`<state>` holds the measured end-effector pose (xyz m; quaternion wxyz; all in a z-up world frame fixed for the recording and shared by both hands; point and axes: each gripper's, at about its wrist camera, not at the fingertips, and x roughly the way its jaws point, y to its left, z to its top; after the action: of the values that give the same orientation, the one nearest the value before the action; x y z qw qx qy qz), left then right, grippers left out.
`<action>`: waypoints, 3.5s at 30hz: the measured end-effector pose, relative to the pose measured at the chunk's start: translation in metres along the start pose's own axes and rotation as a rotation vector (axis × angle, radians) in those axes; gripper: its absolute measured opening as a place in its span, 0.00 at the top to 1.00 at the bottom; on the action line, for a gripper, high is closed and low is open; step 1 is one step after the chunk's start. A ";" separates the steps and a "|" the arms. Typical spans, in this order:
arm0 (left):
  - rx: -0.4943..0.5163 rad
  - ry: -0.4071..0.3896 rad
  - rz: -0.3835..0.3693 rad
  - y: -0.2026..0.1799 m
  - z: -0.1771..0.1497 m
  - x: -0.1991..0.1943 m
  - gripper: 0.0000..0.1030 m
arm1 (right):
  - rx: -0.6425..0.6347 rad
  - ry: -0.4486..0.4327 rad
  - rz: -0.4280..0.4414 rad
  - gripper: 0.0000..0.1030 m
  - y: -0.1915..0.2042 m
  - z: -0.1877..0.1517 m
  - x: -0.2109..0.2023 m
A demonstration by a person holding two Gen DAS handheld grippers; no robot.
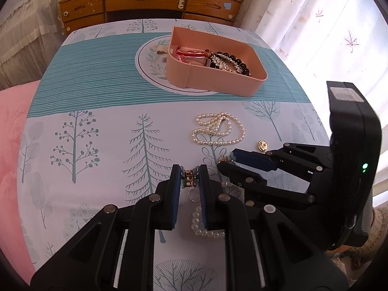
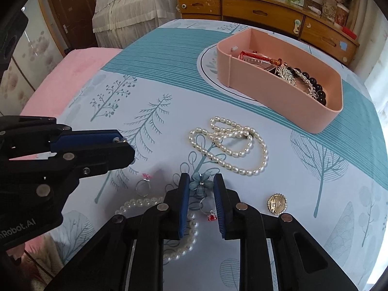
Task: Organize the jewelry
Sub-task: 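Carry the pearl bracelet into the pink tray and release it, then move the left tool to the white pearl bracelet while the right tool approaches the pearl necklace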
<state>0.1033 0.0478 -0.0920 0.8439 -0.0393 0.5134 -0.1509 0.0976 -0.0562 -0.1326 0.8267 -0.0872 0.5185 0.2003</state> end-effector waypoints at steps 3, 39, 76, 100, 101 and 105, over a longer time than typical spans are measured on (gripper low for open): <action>0.008 -0.005 0.003 -0.004 0.003 -0.005 0.88 | 0.026 -0.025 0.018 0.81 -0.004 0.001 -0.012; 0.033 -0.069 0.060 -0.035 0.231 0.077 0.88 | 0.518 -0.115 0.097 0.81 -0.194 0.141 -0.033; 0.057 -0.107 0.065 -0.027 0.102 -0.033 0.50 | 0.367 -0.208 0.101 0.64 -0.113 0.049 -0.128; 0.027 0.159 0.016 -0.013 -0.042 0.009 0.50 | 0.336 0.021 0.087 0.64 -0.048 -0.045 -0.086; 0.040 0.165 0.026 -0.016 -0.043 0.010 0.50 | 0.343 0.024 0.086 0.64 -0.050 -0.047 -0.084; 0.088 0.204 0.057 -0.028 -0.039 0.020 0.50 | 0.372 0.035 0.093 0.64 -0.059 -0.049 -0.077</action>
<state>0.0715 0.0186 -0.1217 0.7921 0.0282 0.5903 -0.1523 0.0525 -0.1460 -0.0894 0.8093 0.0876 0.5643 0.1375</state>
